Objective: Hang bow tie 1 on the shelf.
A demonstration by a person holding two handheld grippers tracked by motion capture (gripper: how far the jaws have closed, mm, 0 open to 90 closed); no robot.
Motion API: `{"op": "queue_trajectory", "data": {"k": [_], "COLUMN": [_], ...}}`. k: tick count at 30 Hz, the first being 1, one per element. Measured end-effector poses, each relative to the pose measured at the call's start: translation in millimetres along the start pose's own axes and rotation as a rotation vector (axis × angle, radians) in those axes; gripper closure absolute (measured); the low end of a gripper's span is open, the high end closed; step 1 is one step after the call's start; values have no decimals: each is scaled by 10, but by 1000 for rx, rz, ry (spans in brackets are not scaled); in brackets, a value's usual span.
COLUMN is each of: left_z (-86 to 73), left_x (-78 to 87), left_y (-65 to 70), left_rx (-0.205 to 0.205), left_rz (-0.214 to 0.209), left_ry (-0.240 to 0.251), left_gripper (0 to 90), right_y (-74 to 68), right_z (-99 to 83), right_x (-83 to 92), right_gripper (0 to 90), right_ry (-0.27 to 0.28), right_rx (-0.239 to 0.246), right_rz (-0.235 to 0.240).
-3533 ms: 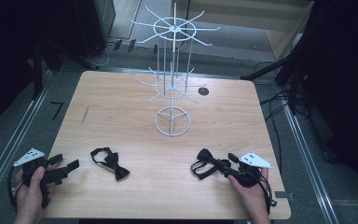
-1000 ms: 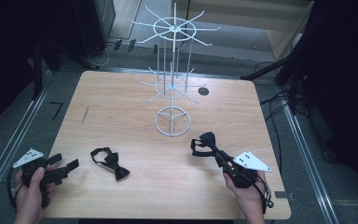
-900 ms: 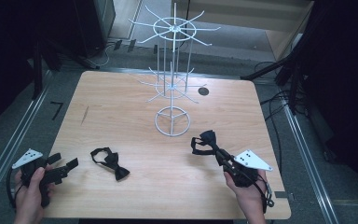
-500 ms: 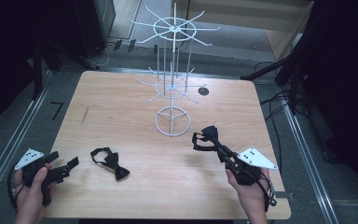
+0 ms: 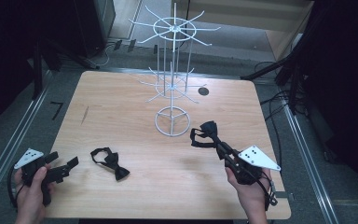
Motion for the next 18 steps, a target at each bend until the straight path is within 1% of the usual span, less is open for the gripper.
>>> {"op": "queue_trajectory", "data": {"k": [7,10,13,18], "left_z": [-1,-1,-1,-1], "left_x": [-1,-1,-1,-2], "left_y": [0,1,1,1], "left_rx": [1,1,2,2], "left_rz": [-1,-2,-4,-4], "left_ry": [-1,-2,-3,-3], "left_gripper": [70,70,71,70], "right_y": [-67,-76,-79,-84], "right_z": [73,94,152,194], "right_x": [-19,-17,-10,-4], "right_gripper": [820,820,820,820], "right_ry": [15,19,35,42], "right_rx": [1,-4,-8,-13], "right_rz": [8,9,12,16]}}
Point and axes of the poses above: each handheld gripper's, and its own axes: x roughly backward along the jaws, z roughly out of its top, y roughly to its right, the point moved 8 cm from there along -x, roughly forward along the jaws, and after that the axes turned 8 degrees about -z, right-handed, at the moved point
